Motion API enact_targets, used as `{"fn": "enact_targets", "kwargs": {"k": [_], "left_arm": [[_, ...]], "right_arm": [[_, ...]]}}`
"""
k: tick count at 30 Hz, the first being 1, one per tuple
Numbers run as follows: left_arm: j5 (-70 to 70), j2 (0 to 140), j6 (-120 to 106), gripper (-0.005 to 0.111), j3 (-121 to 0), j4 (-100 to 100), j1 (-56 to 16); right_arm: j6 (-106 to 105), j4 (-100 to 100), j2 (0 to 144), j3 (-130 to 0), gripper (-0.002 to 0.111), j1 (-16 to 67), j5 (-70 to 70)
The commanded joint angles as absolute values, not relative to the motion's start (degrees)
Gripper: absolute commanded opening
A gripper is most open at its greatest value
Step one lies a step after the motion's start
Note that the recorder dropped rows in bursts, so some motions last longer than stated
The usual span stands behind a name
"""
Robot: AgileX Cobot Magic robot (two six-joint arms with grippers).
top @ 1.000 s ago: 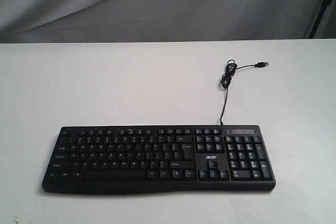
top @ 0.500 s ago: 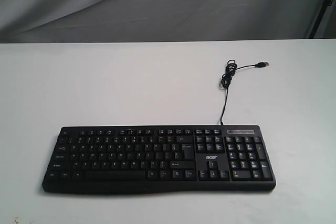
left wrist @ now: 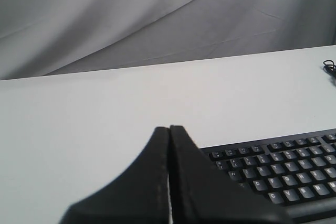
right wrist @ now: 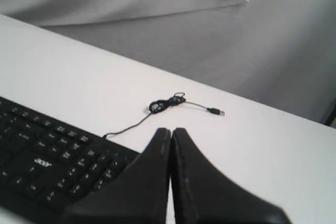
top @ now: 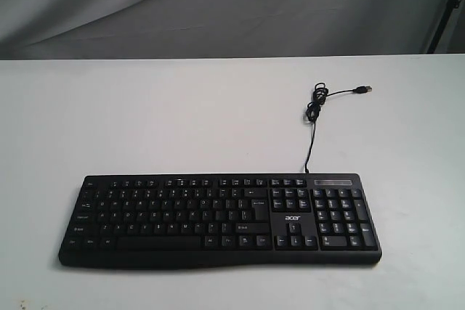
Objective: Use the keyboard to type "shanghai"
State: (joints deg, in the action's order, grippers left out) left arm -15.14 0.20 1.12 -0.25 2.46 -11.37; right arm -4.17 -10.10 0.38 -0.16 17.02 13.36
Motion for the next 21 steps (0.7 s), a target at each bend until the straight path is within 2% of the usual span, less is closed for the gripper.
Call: {"fn": "enact_targets", "kwargs": {"k": [1,21], "left_arm": [[-14.9,0.0,1.3,0.0,0.0,2.5,-11.6],[-14.9,0.0,1.3,0.0,0.0,2.5,-11.6]], "right_arm": [[-3.8,-11.4,0.0,0.0,0.0,16.5,18.7],[-3.8,-9.9,0.0,0.0,0.0,16.5,18.9]]}}
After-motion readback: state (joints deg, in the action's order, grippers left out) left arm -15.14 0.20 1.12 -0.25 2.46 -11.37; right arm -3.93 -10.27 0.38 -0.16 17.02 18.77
